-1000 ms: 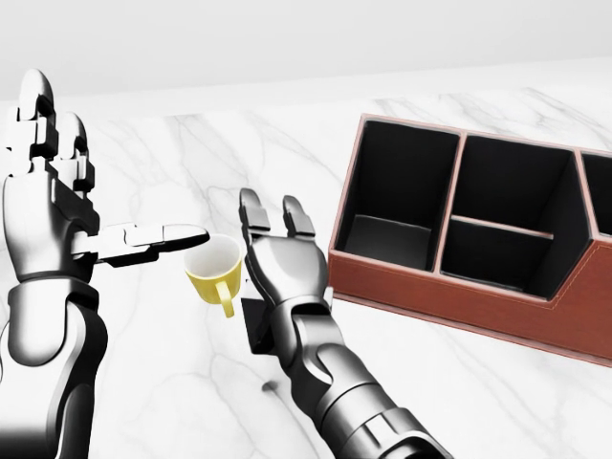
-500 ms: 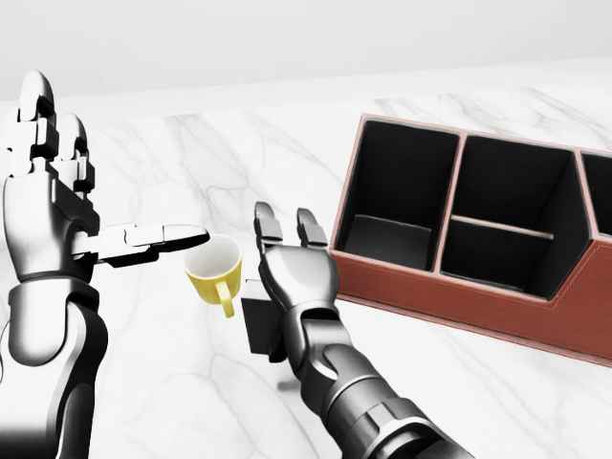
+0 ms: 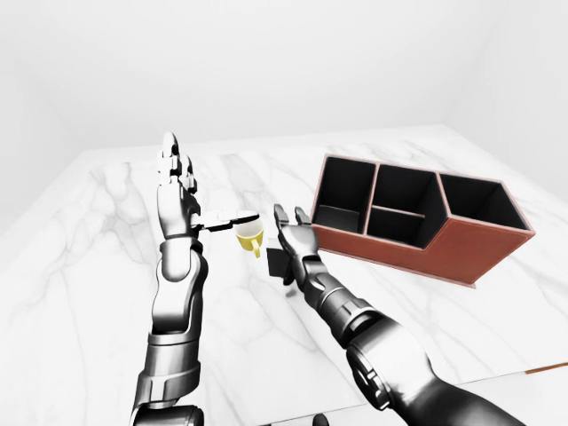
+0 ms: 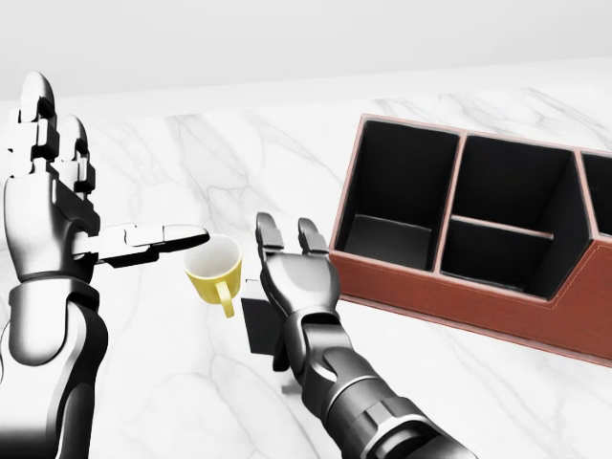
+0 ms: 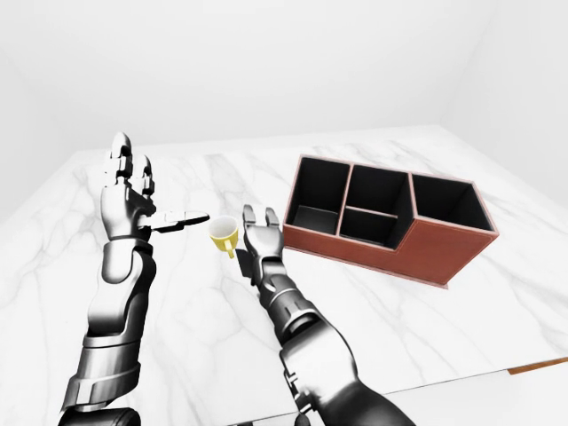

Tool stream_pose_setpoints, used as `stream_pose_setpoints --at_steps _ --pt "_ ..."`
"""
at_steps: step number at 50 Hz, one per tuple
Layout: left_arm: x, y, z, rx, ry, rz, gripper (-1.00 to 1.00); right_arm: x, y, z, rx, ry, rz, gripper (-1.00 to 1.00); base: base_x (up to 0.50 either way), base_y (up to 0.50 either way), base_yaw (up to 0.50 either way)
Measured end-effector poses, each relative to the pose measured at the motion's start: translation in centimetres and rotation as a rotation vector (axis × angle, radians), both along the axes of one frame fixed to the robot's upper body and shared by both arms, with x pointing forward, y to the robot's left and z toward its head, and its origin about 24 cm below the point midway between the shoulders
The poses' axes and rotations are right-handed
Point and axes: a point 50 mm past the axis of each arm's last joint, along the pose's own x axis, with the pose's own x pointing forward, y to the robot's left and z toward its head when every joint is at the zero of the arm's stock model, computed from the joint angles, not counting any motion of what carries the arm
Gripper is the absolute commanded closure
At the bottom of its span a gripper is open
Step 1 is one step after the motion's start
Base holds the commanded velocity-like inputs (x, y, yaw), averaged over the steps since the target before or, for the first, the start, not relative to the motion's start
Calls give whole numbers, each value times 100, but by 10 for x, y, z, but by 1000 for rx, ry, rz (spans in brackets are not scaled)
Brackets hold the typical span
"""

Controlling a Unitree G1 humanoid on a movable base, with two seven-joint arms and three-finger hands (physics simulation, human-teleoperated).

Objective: Pick up the book and place it in the caddy.

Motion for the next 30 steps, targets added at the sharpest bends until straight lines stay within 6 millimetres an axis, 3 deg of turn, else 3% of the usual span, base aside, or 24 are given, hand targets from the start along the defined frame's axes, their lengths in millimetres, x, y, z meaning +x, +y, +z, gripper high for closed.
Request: stream_pose_setpoints --at_steps 30 --pt "-1 0 0 -11 8 4 -100 -2 -5 -9 -23 67 -4 -100 0 0 0"
